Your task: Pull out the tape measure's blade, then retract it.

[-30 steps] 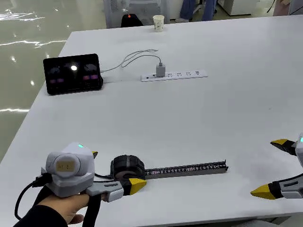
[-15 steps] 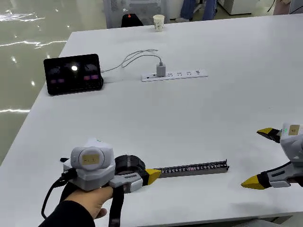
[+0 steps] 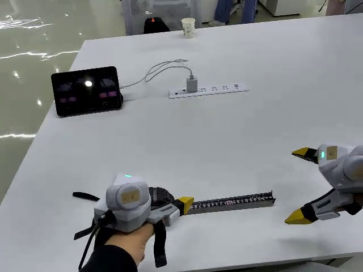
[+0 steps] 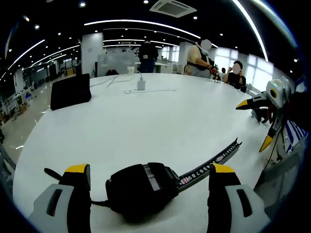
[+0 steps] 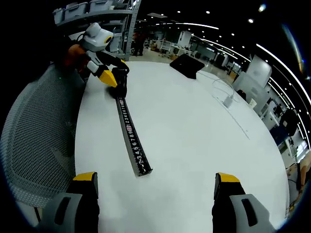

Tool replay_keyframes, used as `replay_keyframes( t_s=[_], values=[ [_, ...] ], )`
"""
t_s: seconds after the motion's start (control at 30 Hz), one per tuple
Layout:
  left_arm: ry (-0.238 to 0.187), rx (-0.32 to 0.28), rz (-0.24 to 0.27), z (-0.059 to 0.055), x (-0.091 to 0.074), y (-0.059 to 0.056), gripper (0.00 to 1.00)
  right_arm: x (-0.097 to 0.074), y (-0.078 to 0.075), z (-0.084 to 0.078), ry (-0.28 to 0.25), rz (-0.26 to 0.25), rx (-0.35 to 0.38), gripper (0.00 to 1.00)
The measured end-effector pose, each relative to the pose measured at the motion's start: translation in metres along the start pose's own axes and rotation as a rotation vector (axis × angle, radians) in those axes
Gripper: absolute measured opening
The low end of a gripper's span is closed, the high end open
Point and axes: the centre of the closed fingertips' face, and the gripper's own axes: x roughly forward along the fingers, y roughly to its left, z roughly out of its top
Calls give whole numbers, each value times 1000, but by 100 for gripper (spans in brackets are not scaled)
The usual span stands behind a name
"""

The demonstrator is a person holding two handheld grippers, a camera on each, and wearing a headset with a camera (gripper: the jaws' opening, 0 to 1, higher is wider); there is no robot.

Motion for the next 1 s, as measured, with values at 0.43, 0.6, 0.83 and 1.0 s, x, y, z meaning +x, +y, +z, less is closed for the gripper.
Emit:
replay_keyframes(
  t_s=[0.43, 0.6, 0.83, 1.0],
  values=[
    [-116, -31, 89, 13, 5, 19, 99, 13, -3, 23, 8, 77, -53, 99],
    [-77, -50, 79, 2, 5, 16, 99, 22, -4, 23, 22, 96, -60, 99],
    [-43, -82, 70, -8, 8, 18, 97, 44, 6, 13, 70, 160, -79, 99],
    [-42, -88, 78, -10, 8, 22, 91, 51, 10, -4, 117, 221, -100, 87]
  ],
)
